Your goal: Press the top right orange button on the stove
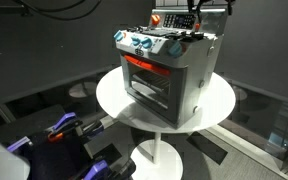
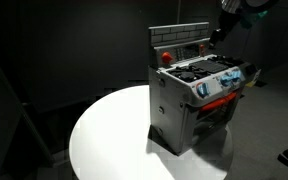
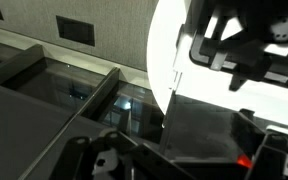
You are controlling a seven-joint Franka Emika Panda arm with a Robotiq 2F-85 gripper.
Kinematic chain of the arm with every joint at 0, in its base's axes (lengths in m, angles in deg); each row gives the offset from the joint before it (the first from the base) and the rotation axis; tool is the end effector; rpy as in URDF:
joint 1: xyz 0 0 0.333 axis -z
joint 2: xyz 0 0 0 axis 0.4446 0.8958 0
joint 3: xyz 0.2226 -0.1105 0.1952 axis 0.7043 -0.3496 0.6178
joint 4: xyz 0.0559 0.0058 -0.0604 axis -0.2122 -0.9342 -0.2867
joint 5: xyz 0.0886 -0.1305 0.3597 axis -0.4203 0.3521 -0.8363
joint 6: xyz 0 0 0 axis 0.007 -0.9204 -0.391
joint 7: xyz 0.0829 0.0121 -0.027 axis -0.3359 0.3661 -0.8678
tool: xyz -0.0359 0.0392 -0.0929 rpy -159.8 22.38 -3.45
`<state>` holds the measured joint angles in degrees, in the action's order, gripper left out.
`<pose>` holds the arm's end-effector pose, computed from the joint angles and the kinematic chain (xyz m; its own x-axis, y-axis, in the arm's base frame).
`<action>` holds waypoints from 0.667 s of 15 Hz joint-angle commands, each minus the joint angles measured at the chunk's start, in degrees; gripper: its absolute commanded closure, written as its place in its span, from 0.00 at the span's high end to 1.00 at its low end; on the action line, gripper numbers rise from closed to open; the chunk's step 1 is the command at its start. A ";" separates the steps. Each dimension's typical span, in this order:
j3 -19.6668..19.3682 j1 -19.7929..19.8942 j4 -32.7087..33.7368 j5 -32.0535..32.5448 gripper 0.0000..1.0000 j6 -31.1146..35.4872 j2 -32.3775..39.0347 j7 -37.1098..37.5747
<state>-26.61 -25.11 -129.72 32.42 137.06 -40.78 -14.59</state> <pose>0.6333 -0.0680 0.4402 0.9251 0.1979 0.3242 0.0955 -0.9473 0.3058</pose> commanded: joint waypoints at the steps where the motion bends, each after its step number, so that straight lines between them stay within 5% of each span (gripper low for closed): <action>1: 0.36 0.77 -4.08 -1.73 1.00 -3.21 -4.46 -1.08; 10: 0.32 1.87 -9.18 -4.62 1.00 -15.58 -13.12 -3.45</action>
<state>-26.62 -23.99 -136.39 29.41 125.87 -49.56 -15.78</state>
